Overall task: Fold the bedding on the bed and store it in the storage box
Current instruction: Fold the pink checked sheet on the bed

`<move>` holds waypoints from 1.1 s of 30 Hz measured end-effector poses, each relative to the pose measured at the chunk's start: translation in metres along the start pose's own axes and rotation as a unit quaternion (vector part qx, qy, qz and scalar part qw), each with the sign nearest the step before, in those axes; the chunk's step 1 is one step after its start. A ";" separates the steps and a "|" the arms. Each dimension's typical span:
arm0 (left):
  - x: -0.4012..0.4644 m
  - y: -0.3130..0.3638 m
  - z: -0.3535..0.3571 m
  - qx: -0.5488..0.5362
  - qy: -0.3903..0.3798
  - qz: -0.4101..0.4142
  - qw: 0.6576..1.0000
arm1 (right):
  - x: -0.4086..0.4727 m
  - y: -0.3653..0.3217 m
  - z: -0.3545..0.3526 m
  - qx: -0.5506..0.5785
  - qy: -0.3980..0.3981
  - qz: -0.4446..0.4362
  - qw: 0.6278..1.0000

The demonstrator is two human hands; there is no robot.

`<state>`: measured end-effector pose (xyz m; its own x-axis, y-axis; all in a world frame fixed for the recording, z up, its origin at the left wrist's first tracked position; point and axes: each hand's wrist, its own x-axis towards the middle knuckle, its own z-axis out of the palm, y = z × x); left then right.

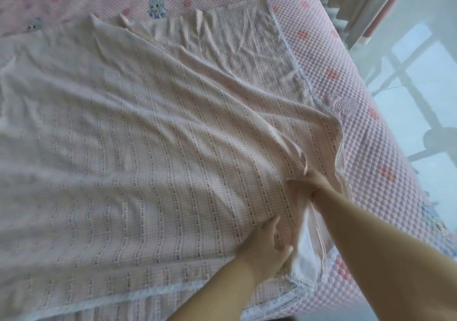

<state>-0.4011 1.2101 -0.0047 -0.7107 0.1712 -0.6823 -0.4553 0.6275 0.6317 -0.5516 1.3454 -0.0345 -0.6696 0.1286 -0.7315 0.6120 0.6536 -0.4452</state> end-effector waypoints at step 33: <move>-0.099 -0.208 -0.079 0.428 0.161 0.065 0.887 | -0.064 0.075 0.031 -0.174 0.157 0.085 0.968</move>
<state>-0.2782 1.0031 -0.0391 -0.9063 0.1457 -0.3968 0.1183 0.9886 0.0929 -0.4494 1.3634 -0.0369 -0.6998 0.4408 -0.5622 0.5822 0.8079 -0.0912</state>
